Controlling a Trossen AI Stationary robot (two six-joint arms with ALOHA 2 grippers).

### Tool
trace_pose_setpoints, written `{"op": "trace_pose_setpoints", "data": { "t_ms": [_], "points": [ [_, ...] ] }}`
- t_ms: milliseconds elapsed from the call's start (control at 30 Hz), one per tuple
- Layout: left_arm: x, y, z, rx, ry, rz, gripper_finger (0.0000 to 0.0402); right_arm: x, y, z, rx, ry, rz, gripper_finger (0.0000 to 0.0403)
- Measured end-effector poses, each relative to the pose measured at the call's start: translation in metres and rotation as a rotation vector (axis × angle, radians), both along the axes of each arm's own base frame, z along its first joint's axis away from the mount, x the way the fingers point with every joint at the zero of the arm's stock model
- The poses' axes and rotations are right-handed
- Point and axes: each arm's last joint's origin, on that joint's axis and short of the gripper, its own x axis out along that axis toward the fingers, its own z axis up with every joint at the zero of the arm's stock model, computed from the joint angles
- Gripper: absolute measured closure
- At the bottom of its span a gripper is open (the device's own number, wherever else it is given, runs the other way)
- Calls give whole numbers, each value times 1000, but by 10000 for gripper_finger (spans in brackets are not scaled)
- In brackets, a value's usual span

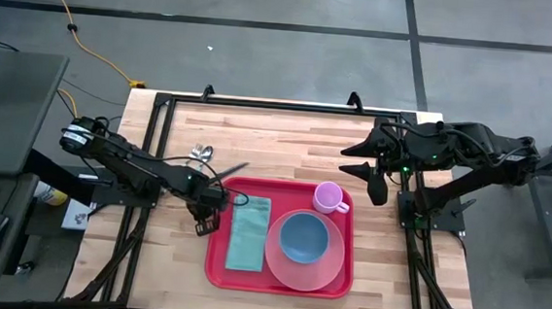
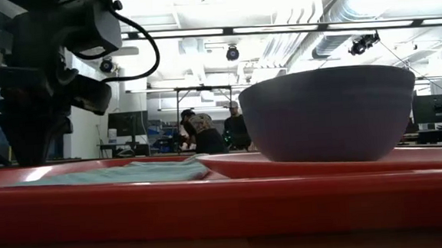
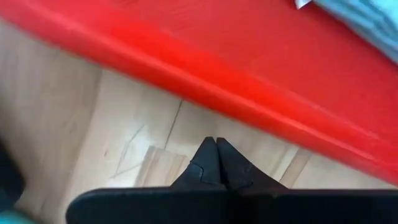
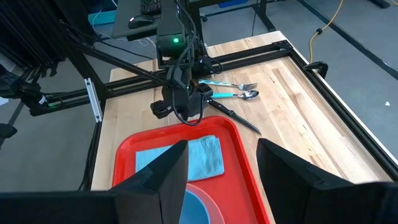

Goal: Set up tray
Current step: Put the knife into the blue napkin

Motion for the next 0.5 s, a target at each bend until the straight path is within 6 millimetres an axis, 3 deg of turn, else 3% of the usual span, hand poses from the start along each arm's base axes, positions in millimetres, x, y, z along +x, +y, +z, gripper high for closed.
{"op": "trace_pose_setpoints", "data": {
  "t_ms": [167,400,500],
  "points": [
    [-5,9,7,85,48,39,393,0,0,0,0,0,0,233],
    [6,33,50,165,-109,118,388,0,0,0,0,0,1,233],
    [-3,51,63,218,-106,193,393,0,0,0,-2,-1,2,233]
  ]
}}
